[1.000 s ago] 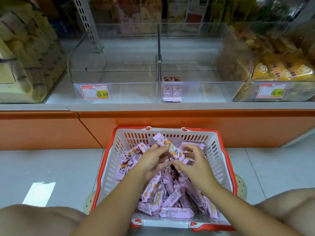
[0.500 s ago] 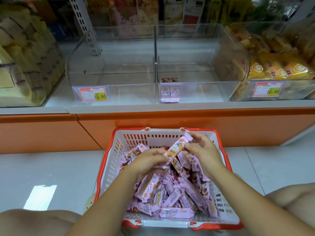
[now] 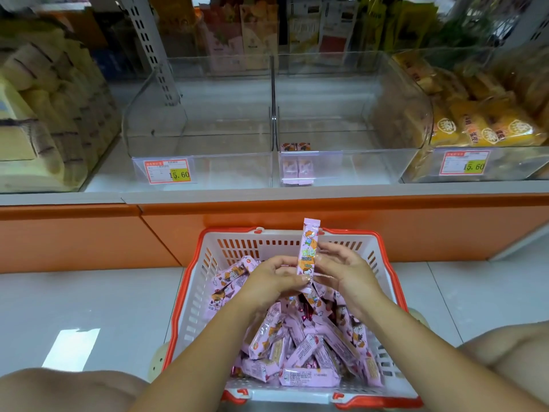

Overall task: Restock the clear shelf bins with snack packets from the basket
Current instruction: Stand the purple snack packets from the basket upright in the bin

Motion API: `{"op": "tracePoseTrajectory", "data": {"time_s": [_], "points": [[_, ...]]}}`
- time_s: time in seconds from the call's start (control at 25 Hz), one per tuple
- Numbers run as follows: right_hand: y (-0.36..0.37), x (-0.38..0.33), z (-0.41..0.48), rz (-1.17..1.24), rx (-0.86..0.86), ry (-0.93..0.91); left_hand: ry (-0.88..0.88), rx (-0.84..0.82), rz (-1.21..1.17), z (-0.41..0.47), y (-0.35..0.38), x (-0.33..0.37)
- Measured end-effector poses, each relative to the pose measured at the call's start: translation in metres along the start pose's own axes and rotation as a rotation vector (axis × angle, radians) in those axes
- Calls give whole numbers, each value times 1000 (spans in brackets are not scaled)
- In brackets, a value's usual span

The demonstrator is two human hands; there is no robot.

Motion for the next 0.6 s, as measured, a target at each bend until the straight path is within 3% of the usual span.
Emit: {"op": "tracePoseTrajectory", "data": {"time_s": [0.12,0.24,0.4,0.48,0.6], "points": [[9,-28,-16,-36,17,-68,98,-29,131,0,8,38],[22,-96,-41,-60,39,-245,289,-83,339,5,18,122],[35,-227,-66,-139,59,-507,693,88,922,9,-1,260],[33,-277,-49,-286,163,-494,813,145,1200,17,-10,295],[28,-297,6,-484,257,-256,818,55,1422,50,-15,296]]}}
Point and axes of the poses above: each hand's wrist, its own z-axis towards the middle knuckle, its own y-axis out of the palm, x = y × z, the point moved 10 cm from there along z, towards the middle knuckle, and after that the axes turned 14 degrees about y, right-handed, at the moved point
